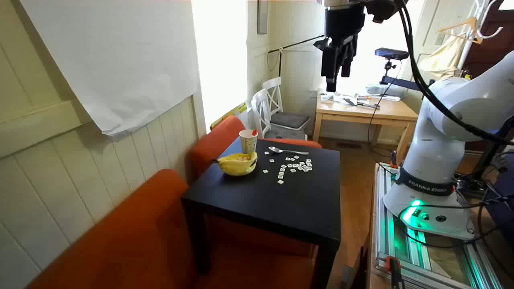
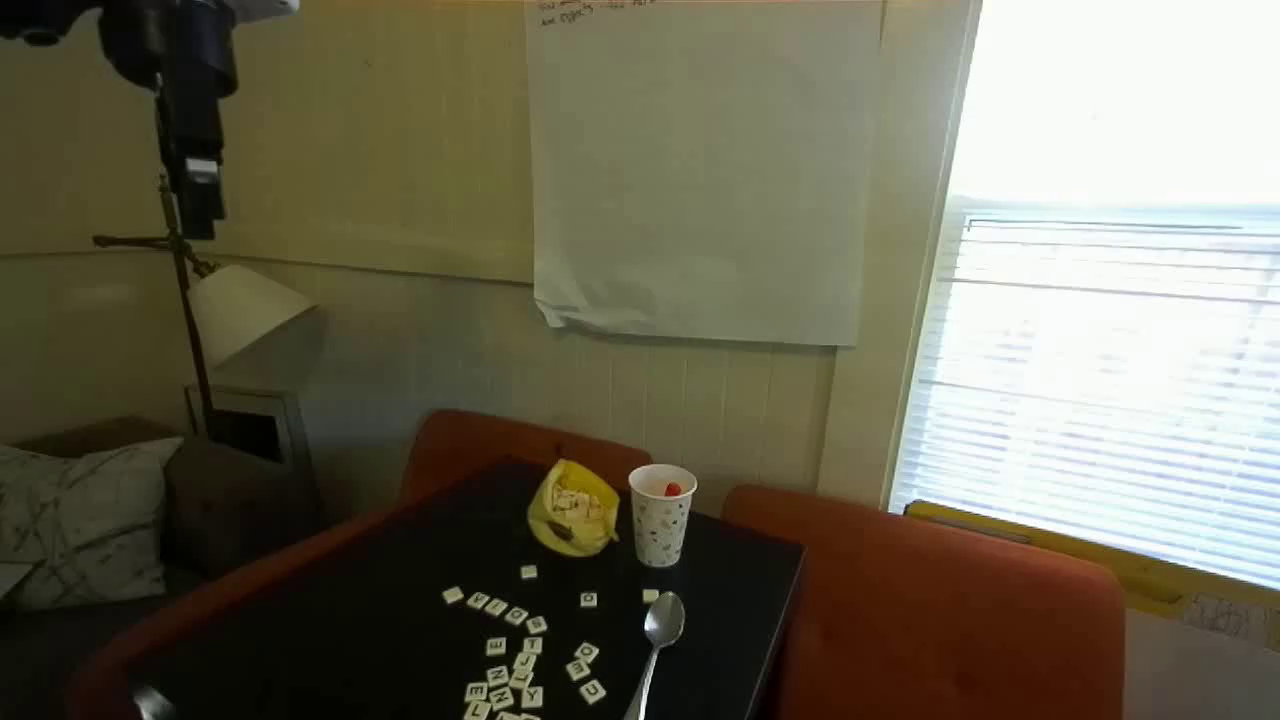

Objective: Replace the tile letter s with the tile letter l

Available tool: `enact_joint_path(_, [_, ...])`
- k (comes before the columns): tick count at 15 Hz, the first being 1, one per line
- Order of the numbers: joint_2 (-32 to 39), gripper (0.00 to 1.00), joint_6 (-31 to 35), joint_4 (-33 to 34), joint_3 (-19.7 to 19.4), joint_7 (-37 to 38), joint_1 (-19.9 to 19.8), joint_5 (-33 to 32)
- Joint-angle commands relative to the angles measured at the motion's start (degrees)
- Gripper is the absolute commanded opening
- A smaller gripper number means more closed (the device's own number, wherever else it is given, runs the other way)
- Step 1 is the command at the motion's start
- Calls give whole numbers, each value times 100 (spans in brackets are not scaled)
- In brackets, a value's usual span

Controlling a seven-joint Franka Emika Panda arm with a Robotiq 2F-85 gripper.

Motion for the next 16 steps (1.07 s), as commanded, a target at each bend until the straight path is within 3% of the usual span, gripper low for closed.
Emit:
enact_joint_path(1, [26, 100, -7, 10, -59, 50, 85, -43])
enact_joint_path(8, [125, 100, 73, -16, 10, 282, -60, -107])
enact_joint_path(11, [278, 100, 563, -248, 101, 926, -372, -313])
enact_joint_path(16, [851, 100, 1681, -682, -111, 1571, -632, -394])
